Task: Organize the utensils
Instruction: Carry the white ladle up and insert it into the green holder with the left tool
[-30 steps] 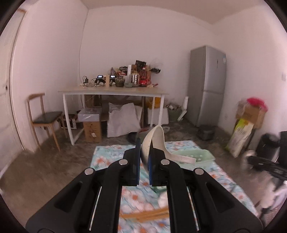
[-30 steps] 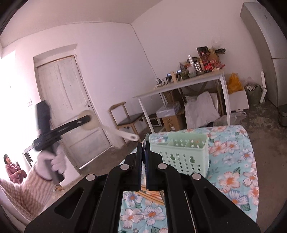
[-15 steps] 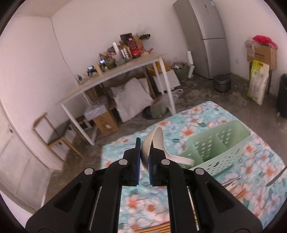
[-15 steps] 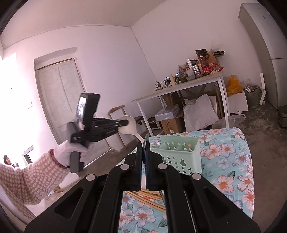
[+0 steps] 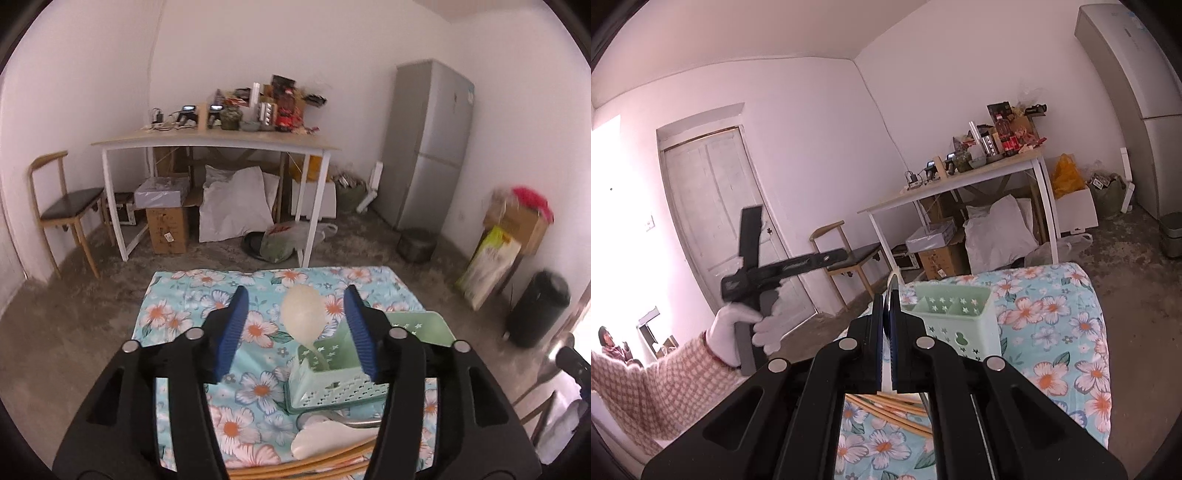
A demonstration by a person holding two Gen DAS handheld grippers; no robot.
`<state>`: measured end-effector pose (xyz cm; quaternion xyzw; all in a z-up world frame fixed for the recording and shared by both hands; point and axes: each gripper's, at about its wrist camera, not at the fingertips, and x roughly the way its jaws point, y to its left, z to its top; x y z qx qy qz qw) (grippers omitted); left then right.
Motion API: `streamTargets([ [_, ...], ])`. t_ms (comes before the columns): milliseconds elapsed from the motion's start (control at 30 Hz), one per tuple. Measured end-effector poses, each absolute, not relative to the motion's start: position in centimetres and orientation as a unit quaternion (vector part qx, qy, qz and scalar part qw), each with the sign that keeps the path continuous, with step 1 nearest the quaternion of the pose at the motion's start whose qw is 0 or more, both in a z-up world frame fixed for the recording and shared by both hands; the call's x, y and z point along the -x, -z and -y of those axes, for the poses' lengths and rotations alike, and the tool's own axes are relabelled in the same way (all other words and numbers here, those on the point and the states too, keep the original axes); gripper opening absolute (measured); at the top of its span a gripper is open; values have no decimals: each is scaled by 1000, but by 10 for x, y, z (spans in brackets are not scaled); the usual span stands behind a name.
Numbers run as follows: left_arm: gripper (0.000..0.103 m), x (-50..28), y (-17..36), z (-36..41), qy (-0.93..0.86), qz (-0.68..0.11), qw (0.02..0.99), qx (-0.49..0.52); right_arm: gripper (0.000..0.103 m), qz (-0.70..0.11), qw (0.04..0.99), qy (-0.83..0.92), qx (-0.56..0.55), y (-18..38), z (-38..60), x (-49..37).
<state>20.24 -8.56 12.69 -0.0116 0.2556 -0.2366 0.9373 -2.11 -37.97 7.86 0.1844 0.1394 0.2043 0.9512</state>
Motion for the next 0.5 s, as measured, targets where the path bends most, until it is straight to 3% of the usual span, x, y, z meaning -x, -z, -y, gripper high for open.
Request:
streamTargets([
  [500,76,-101,-39,17,254,-281,924,46,3,-90,954,-223,-181,-147,380,-26],
])
